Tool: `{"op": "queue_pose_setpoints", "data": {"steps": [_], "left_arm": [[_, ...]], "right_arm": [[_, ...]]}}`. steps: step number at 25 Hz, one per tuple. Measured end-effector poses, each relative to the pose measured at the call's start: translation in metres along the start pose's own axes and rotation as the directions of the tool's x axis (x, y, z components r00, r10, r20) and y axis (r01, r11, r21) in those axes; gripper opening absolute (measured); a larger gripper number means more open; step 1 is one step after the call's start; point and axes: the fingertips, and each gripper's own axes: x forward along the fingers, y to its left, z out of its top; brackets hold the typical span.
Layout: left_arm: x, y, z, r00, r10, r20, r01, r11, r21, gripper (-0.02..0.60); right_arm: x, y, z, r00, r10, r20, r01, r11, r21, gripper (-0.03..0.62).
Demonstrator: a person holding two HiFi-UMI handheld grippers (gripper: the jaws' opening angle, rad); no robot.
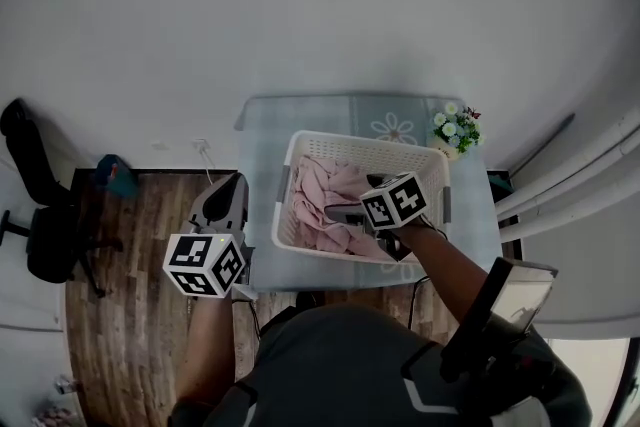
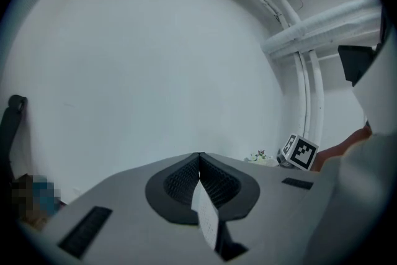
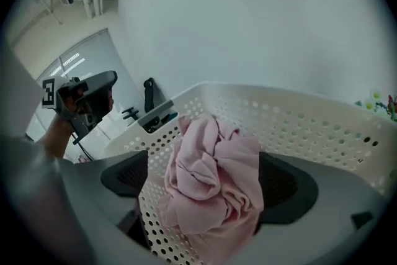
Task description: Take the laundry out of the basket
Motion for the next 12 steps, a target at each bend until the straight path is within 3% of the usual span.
{"op": "queue_pose_setpoints", "data": {"steps": [6, 12], "left_arm": [[0.025, 0.016, -0.032, 0.996, -0.036, -0.077, 0.035, 0.999, -0.015, 0.009], [0.034, 0.04, -0.054, 0.991, -0.05, -0.127, 0.045, 0.998, -0.041, 0.009]], "right_arm": [[0.037, -0.02, -0.023, 0.989, -0.049, -0.138, 0.049, 0.999, -0.001, 0.555], [0.08, -0.019, -0.047, 0.96, -0.069, -0.273, 0.06, 0.997, -0.04, 0.561]]}}
